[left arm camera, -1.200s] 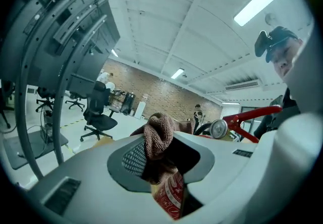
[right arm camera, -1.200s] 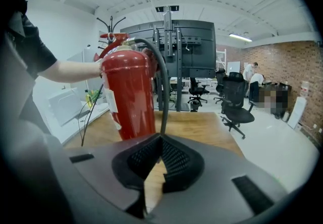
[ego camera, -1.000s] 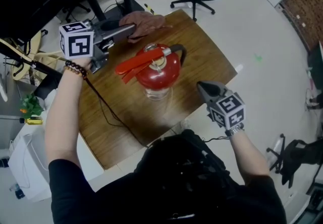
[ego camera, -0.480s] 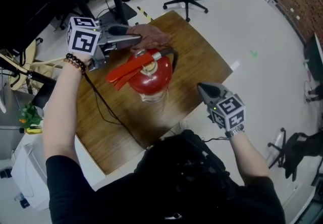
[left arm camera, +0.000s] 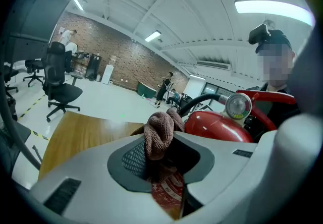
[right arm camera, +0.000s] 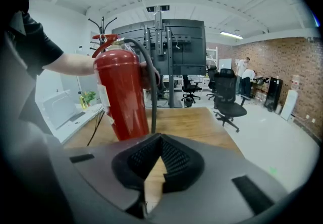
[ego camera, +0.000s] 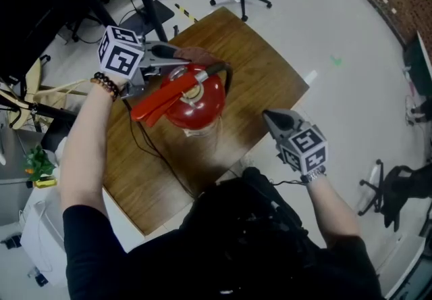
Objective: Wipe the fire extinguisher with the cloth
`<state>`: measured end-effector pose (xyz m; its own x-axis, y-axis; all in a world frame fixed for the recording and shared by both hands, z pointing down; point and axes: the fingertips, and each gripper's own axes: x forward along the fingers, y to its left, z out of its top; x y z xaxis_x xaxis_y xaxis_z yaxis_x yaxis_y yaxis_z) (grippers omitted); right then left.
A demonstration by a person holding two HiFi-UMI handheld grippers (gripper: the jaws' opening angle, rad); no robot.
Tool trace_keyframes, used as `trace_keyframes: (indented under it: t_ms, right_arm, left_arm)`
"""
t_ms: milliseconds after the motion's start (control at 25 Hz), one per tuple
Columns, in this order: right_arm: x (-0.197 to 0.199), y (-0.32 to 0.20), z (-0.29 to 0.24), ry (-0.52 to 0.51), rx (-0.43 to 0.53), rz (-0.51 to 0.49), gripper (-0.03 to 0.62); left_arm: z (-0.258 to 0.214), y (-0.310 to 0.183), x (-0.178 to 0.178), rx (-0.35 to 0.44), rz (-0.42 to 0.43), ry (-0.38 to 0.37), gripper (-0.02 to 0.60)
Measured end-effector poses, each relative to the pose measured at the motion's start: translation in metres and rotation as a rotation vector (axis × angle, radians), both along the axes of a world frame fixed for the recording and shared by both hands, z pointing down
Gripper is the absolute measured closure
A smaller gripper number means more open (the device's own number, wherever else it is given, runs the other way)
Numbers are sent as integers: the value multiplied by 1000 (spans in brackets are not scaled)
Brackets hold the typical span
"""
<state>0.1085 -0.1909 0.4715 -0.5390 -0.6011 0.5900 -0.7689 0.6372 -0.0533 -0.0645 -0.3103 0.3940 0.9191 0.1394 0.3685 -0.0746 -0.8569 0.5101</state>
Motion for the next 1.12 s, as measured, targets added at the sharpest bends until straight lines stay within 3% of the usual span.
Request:
trace_keyframes:
  t_ms: [720, 1000, 1120]
  right_arm:
    - [-3, 6, 25, -14, -72, 16, 577]
    - [-3, 4, 35, -21, -90, 23, 577]
    - [-3, 3, 37, -20, -95, 26, 577]
  left_arm:
    - [107, 2, -2, -190, -53, -62, 486]
    - [154, 0, -7, -239, -77, -123, 486]
    - [161, 0, -5, -219, -86, -161, 486]
